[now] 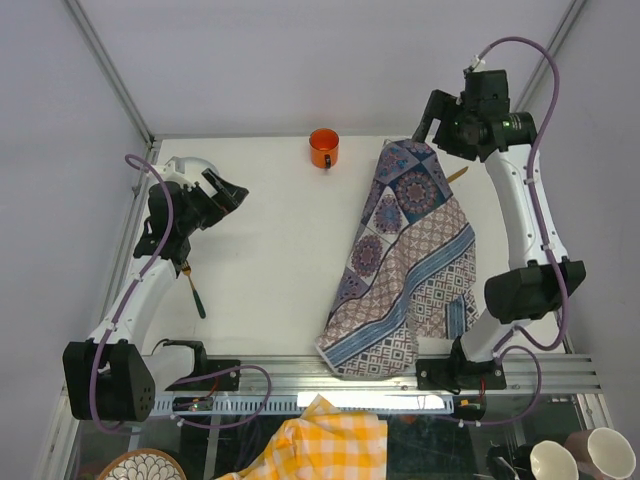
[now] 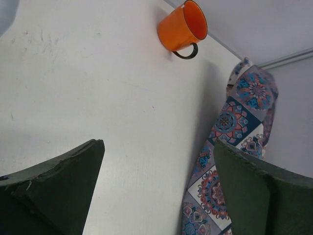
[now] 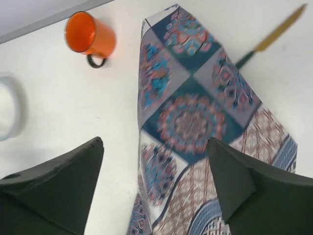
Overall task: Set the dinner table for one person
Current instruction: Place the napkin at the center of the board.
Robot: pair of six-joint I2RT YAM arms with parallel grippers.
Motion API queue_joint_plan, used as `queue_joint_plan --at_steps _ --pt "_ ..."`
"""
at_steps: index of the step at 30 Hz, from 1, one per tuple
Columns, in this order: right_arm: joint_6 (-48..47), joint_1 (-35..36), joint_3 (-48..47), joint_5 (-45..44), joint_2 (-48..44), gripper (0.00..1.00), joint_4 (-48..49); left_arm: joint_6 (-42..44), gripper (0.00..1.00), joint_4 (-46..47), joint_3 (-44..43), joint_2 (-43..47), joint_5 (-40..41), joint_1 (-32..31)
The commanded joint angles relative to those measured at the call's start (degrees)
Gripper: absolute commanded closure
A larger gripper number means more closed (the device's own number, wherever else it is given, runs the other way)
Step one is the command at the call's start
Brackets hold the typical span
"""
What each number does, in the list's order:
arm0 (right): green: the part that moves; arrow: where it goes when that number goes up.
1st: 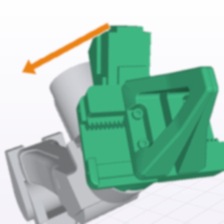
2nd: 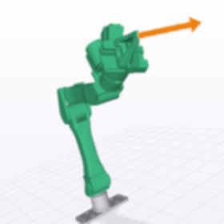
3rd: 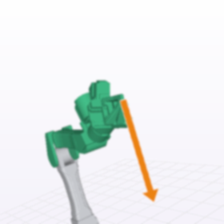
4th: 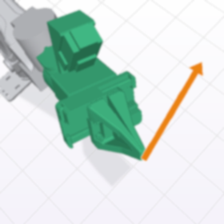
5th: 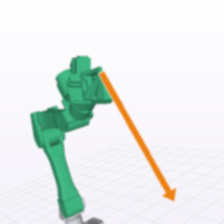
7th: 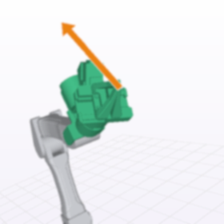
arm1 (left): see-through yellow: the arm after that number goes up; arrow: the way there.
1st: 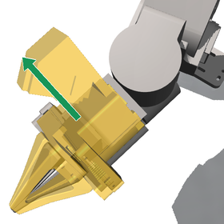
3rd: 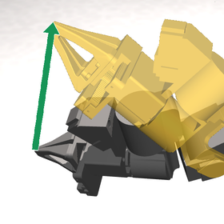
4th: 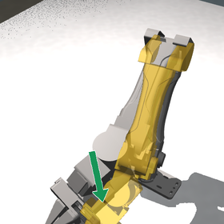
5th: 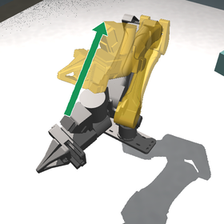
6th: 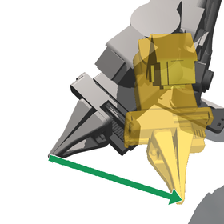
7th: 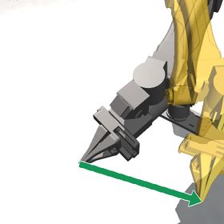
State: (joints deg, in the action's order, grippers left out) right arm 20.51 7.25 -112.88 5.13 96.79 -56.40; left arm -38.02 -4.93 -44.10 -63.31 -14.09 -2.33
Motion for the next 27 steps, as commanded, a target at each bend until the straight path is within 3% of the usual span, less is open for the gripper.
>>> queue_joint_plan --at_steps 1,7,11,14,16,18,21,23,27 --pt "-4.58 4.28 -0.86 -17.45 -7.49 0.02 -2.18 -0.55 0.01 1.79 -1.70 0.19 -1.46 -0.96" --pt "-5.27 7.28 7.44 -11.52 -10.49 0.00 -0.07 -0.14 0.01 1.38 -2.15 -1.22 -2.80 -2.30" --pt "-6.52 7.76 17.11 -6.92 -9.40 0.00 0.84 -0.10 0.01 -3.68 -4.83 -3.95 -4.67 -2.85" --pt "-7.24 8.49 25.60 -6.68 -9.65 0.00 2.55 -4.96 0.01 -3.58 -3.21 -3.54 -6.21 -2.92" --pt "-7.24 8.66 29.52 -7.02 -10.85 0.00 4.09 -7.98 0.01 2.29 0.03 -3.27 -12.80 -2.86" --pt "-7.32 8.70 32.04 -7.80 -12.32 0.00 5.34 -16.32 0.01 13.43 5.03 -4.38 -21.71 -2.80" --pt "-7.09 8.72 32.63 -8.48 -13.75 0.00 5.85 -32.36 0.01 40.44 13.59 -9.16 -32.90 -3.36" --pt "-7.10 8.66 32.52 -8.32 -14.05 0.00 5.89 -39.34 0.01 52.72 17.40 -11.58 -33.53 -4.83" --pt "-7.18 8.69 32.86 -8.65 -13.94 0.00 5.67 -43.88 0.01 56.26 20.02 -12.39 -32.13 -8.08"
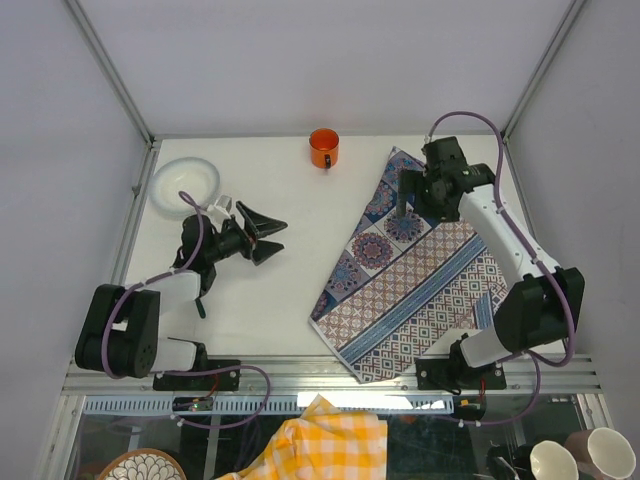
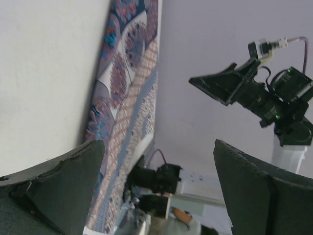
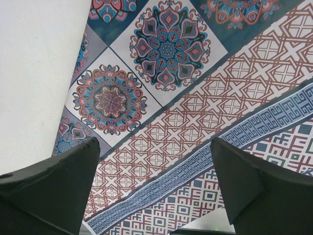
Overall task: Set the dinner table for one person
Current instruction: Place the napkin at the center of the board.
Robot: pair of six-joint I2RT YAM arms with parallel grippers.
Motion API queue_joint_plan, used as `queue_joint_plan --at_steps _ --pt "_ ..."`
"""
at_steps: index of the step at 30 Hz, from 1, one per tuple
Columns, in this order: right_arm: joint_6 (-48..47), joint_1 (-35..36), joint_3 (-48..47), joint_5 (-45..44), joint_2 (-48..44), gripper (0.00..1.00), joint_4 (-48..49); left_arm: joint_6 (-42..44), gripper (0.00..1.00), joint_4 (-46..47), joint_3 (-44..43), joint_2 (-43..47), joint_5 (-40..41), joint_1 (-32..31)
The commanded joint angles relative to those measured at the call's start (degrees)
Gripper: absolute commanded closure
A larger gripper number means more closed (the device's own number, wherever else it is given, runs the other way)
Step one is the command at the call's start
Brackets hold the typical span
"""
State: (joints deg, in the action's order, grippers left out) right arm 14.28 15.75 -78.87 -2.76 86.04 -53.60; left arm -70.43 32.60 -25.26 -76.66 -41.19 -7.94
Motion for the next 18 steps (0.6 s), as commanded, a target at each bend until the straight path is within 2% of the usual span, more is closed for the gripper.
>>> queue_joint_plan --at_steps 1,5,8,9,10,11,12,13,14,16,18 --pt "-0.94 0.16 -0.77 -0.70 -3.21 0.00 3.00 -12.57 0.01 19.73 1.75 1.13 -4.84 -2.99" --pt "-0.46 0.25 -0.04 -0.21 -3.22 0.00 3.76 -18.26 0.01 24.84 3.75 3.10 -3.44 -3.84" --pt "-0.01 0.31 -0.05 0.06 -3.20 0.00 4.03 -19.73 0.02 23.61 3.34 5.16 -2.82 -4.86" --pt "0.08 0.37 -0.05 0.33 -3.21 0.00 4.22 -21.38 0.11 24.55 3.84 5.05 -2.80 -4.88" --pt "0.17 0.39 -0.21 0.61 -3.26 0.00 4.30 -24.57 0.33 27.94 5.26 4.58 -2.13 -5.05" --pt "0.22 0.50 -0.29 0.77 -3.25 0.00 4.42 -28.98 0.46 33.56 7.30 3.64 -0.79 -5.34" --pt "0.28 0.64 -0.44 1.01 -3.26 0.00 4.58 -32.70 0.47 39.64 8.85 2.10 0.57 -5.73" --pt "0.31 0.79 -0.55 1.19 -3.29 0.00 4.60 -35.35 0.31 45.30 9.20 -0.03 0.53 -6.34" --pt "0.37 0.98 -0.80 1.20 -3.19 0.01 4.57 -36.75 0.06 49.12 8.20 -2.47 -0.60 -7.28" --pt "0.35 1.38 -1.07 0.94 -3.16 0.01 4.48 -38.21 0.01 51.51 6.14 -4.75 -2.92 -10.28" --pt "0.38 1.60 -1.15 0.32 -3.27 0.01 4.21 -35.27 0.01 45.57 6.49 -3.50 0.56 -13.38"
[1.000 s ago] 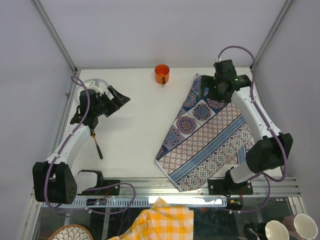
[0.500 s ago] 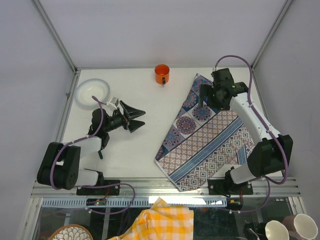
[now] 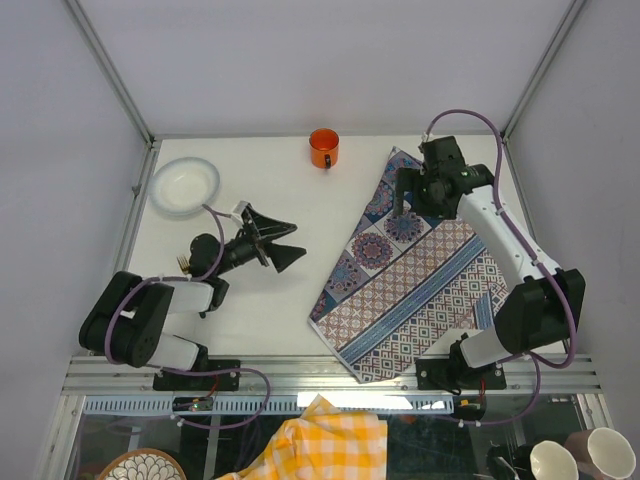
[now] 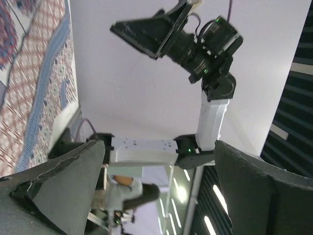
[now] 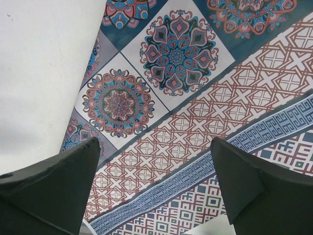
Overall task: Set the dinner table for one person
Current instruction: Place the napkin at the center of the board.
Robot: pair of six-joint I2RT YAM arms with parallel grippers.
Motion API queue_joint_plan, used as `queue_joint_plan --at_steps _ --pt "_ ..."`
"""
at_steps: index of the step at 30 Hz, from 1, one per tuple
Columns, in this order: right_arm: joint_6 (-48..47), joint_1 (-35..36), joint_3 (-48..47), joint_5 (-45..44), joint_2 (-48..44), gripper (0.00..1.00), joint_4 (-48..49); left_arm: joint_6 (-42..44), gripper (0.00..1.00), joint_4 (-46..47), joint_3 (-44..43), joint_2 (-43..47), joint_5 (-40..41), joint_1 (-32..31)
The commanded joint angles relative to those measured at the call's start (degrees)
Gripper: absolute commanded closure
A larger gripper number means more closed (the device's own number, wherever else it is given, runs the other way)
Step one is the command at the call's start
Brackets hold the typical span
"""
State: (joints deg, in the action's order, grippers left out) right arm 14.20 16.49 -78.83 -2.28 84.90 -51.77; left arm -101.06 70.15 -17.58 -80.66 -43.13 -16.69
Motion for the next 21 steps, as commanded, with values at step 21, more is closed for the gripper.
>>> queue_joint_plan --at_steps 21 --pt "0.35 2.17 0.20 -1.51 -4.39 0.01 2.28 8.65 0.01 -11.56 -19.03 -1.40 5.91 -12.78"
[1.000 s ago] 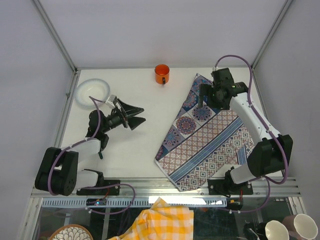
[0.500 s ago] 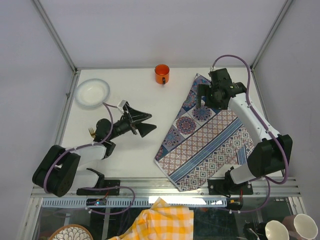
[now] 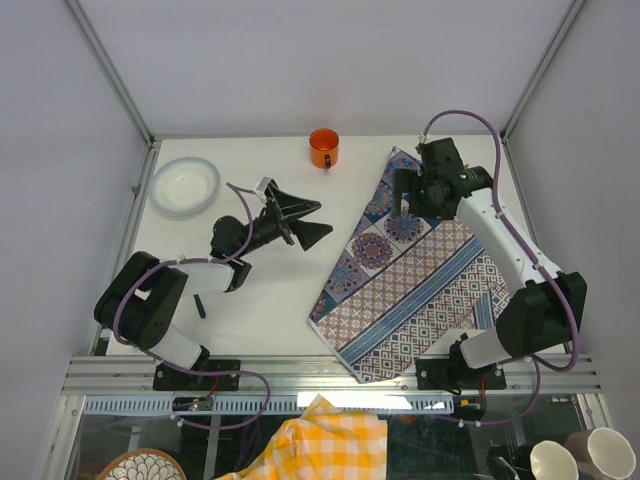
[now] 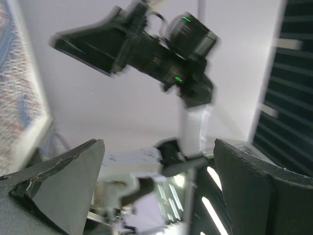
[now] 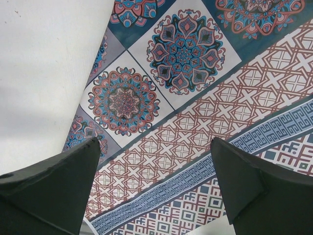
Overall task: Set the dinner table for one person
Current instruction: Place the napkin at the center of the board.
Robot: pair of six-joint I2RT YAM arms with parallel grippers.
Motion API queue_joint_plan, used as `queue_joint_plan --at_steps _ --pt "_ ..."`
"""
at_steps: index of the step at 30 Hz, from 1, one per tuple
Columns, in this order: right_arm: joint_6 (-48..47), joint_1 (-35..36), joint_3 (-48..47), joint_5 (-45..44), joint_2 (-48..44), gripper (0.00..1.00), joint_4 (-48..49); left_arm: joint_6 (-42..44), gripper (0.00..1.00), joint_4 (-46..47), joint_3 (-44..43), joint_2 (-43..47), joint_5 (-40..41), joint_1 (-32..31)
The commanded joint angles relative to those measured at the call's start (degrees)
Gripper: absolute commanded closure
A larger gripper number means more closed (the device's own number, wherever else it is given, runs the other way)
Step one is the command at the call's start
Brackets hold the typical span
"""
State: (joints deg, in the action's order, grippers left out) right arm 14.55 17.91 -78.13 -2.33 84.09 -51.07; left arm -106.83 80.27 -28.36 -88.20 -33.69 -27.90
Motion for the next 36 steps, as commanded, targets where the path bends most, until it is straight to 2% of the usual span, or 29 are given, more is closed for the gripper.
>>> queue_joint_plan --at_steps 1,2,3,4,5,6,7,9,11,12,15,19,25,36 --pt "-0.18 0.77 -0.37 -1.99 -3.97 0.01 1.29 20.65 0.01 -36.94 -9.19 11.13 1.40 -2.45" --pt "-0.38 0.73 -0.24 -2.54 -4.36 0.01 1.08 21.64 0.01 -45.63 -8.75 15.77 3.26 -3.23" --pt "-0.48 0.72 -0.07 -3.05 -4.76 0.01 0.82 21.64 0.01 -46.97 -5.91 19.36 3.26 -3.39" --pt "-0.44 0.72 0.00 -3.24 -5.01 0.01 0.66 21.64 0.01 -43.62 -2.35 21.80 3.26 -3.30" --pt "-0.42 0.72 0.19 -2.98 -5.15 0.01 0.64 18.85 0.01 -40.19 0.02 22.97 11.15 -2.31" --pt "-0.29 0.73 0.17 -2.76 -5.22 0.01 0.52 18.75 0.01 -42.88 -1.33 22.91 10.09 -1.03" --pt "-0.14 0.77 0.05 -2.55 -5.05 0.01 0.27 22.38 0.02 -52.67 -4.76 22.50 7.96 -0.76" --pt "0.03 0.93 -0.04 -2.48 -4.88 0.02 0.02 29.31 0.03 -73.22 -10.89 22.87 11.13 -3.34" --pt "-0.06 1.07 0.16 -2.72 -4.90 0.02 0.02 30.96 0.05 -86.67 -12.39 23.31 14.27 -4.65" --pt "-0.05 1.07 0.31 -2.84 -5.01 0.02 0.02 30.67 0.05 -90.07 -11.47 23.26 14.22 -4.78" --pt "-0.11 1.18 0.59 -2.64 -5.23 0.02 0.22 26.63 0.08 -92.94 -4.81 23.99 12.96 -5.39" --pt "-0.25 1.18 0.61 -2.51 -5.43 0.02 0.27 24.06 0.10 -98.53 -0.38 24.51 15.57 -9.13" --pt "-0.40 1.24 0.84 -1.71 -5.03 0.02 0.43 22.10 0.11 -103.23 0.81 26.06 20.83 -16.46" --pt "-0.58 1.25 0.65 -0.55 -5.17 0.02 0.28 17.94 0.12 -103.12 1.87 23.71 29.90 -24.96"
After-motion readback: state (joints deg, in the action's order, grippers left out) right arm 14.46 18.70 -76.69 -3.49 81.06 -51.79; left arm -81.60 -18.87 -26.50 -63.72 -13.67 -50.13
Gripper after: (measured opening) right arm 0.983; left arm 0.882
